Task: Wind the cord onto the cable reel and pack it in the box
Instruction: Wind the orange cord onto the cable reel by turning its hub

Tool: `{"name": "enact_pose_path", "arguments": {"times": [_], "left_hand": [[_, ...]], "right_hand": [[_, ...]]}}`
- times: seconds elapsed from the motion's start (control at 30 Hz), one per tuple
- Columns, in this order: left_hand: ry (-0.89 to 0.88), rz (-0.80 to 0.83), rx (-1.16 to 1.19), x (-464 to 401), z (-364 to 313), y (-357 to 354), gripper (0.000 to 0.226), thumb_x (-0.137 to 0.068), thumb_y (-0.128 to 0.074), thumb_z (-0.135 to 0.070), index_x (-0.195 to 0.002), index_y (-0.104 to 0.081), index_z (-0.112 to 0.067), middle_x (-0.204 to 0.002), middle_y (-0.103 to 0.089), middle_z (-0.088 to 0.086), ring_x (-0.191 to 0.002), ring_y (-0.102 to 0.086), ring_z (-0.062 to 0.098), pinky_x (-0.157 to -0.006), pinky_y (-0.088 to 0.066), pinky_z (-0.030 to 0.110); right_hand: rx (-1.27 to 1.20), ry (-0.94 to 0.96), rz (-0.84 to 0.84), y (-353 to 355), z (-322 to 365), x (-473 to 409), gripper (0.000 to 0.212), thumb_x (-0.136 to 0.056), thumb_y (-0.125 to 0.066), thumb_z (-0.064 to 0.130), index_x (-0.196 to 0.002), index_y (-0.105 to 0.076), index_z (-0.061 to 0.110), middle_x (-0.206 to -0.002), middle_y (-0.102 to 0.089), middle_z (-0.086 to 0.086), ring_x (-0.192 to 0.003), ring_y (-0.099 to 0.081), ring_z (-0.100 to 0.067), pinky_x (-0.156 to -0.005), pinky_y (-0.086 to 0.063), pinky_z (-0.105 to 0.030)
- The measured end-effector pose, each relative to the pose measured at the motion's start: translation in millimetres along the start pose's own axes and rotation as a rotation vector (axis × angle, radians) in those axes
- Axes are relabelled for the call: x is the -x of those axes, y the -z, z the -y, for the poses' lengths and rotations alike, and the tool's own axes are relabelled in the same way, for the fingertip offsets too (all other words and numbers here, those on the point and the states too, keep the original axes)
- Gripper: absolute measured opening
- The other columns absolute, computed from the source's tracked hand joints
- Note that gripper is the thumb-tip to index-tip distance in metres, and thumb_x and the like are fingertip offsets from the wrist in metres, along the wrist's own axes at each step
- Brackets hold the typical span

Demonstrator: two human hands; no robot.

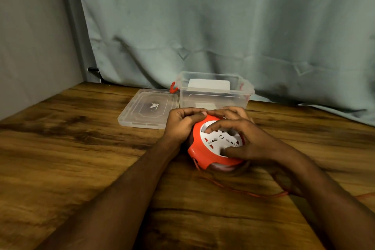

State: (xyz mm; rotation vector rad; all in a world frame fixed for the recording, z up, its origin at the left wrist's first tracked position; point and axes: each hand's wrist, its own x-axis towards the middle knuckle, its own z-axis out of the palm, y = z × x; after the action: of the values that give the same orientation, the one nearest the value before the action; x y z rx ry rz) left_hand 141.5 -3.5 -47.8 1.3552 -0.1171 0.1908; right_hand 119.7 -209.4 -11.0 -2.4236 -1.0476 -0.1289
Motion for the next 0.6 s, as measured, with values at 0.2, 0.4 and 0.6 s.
{"name": "enact_pose_path", "arguments": {"times": [0.2, 0.4, 0.6], "left_hand": [[-0.005, 0.025, 0.020, 1.8, -2.9, -2.0, 0.012, -0.088, -0.070, -0.001, -0.094, -0.078, -0.006, -0.096, -0.078, 0.016, -0.085, -0.075, 0.029, -0.081, -0.062, 0.039], [-0.029, 0.041, 0.030, 1.9, -3.4, -2.8, 0.015, -0.087, -0.069, 0.003, -0.099, -0.076, -0.003, -0.095, -0.078, 0.014, -0.084, -0.075, 0.024, -0.078, -0.062, 0.032], [-0.030, 0.036, 0.013, 2.7, -2.4, -4.7, 0.015, -0.087, -0.069, 0.004, -0.097, -0.077, -0.004, -0.093, -0.077, 0.015, -0.084, -0.073, 0.027, -0.081, -0.062, 0.039]], "right_hand": [[0.058, -0.041, -0.021, -1.1, 0.4, -0.1, 0.055, -0.064, -0.072, 0.050, -0.116, -0.061, 0.064, -0.147, -0.031, 0.040, -0.146, -0.013, 0.001, -0.119, -0.024, -0.045], [0.093, -0.098, -0.046, -0.9, 4.7, -2.5, 0.058, -0.057, -0.065, 0.065, -0.114, -0.061, 0.062, -0.153, -0.040, 0.021, -0.152, -0.010, -0.006, -0.120, -0.020, -0.057], [0.183, -0.141, -0.139, -0.8, 7.9, -3.4, 0.060, -0.053, -0.064, 0.079, -0.107, -0.063, 0.051, -0.148, -0.049, 0.022, -0.150, -0.016, -0.008, -0.119, -0.023, -0.051]]}}
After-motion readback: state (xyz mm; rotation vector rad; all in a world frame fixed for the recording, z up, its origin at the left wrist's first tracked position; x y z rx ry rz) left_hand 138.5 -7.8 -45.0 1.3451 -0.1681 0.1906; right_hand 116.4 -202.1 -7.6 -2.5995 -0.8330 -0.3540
